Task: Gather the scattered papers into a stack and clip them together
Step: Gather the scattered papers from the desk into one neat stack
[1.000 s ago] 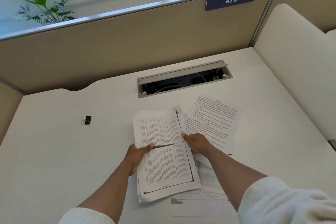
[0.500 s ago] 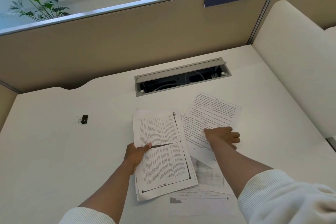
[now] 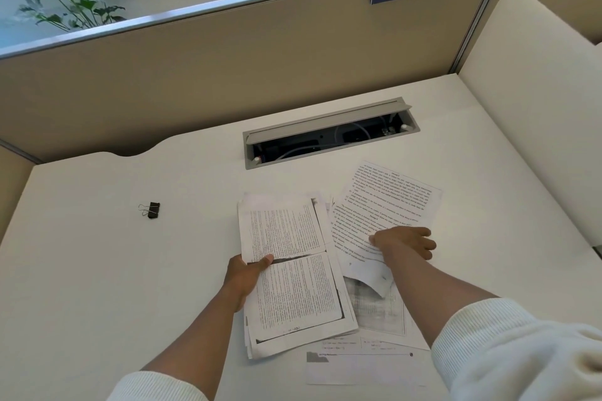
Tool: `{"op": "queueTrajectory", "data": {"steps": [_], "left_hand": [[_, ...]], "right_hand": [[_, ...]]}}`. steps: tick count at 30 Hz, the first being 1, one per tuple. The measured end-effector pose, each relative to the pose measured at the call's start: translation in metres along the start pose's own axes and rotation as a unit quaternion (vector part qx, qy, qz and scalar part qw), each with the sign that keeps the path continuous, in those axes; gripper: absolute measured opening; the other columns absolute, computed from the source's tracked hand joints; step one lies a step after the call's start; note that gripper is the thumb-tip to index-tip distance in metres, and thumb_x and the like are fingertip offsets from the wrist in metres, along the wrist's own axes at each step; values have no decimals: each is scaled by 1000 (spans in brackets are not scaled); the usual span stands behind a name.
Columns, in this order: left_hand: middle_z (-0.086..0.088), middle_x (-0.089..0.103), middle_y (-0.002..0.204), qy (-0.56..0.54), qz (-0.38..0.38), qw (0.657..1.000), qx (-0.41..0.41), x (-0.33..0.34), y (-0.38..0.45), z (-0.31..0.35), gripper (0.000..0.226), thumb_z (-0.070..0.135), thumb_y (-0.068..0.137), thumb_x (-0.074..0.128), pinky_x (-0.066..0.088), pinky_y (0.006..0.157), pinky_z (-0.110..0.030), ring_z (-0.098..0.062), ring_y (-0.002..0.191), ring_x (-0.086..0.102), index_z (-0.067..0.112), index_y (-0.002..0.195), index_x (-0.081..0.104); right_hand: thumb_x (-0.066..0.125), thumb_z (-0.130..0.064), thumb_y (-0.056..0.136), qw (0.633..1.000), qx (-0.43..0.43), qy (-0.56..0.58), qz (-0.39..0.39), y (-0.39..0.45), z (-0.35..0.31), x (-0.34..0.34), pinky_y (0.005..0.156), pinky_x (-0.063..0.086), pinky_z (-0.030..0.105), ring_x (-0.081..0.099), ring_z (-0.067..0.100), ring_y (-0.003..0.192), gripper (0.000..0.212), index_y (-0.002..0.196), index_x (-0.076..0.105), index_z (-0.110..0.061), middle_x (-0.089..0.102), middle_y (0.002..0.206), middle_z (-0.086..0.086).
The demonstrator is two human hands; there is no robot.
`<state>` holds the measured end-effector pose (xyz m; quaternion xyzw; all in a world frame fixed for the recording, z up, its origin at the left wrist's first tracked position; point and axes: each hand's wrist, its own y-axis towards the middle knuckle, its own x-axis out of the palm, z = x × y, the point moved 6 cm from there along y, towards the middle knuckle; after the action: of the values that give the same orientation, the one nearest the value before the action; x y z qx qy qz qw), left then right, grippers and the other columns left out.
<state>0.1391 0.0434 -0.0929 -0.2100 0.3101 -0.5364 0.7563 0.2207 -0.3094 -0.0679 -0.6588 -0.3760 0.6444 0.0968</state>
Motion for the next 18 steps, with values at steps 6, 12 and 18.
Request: {"op": "queueTrajectory", "data": {"steps": [6, 12, 18], "left_hand": [[-3, 73, 101, 3, -1, 1000, -7, -1, 0, -1, 39, 26, 85, 77, 57, 79, -36, -22, 91, 71, 14, 120, 66], [-1, 73, 98, 8, -7, 1000, -9, -2, -2, 1, 38, 27, 85, 77, 57, 74, -33, -21, 89, 71, 15, 120, 66], [-9, 73, 110, 13, -14, 1000, -13, -7, -5, 1, 44, 25, 84, 78, 58, 84, -39, -25, 93, 72, 9, 123, 66]], "right_hand": [[62, -11, 83, 980, -85, 180, 10, 8, -4, -3, 92, 49, 47, 59, 38, 108, 56, 132, 36, -4, 57, 123, 19], [54, -6, 83, 946, -161, 259, 107, 9, -7, -30, 83, 48, 37, 62, 33, 101, 40, 122, 51, -15, 63, 117, 8], [52, -6, 82, 921, -93, 348, 149, 14, -6, -42, 86, 45, 41, 60, 35, 105, 42, 123, 48, -14, 60, 121, 7]]}}
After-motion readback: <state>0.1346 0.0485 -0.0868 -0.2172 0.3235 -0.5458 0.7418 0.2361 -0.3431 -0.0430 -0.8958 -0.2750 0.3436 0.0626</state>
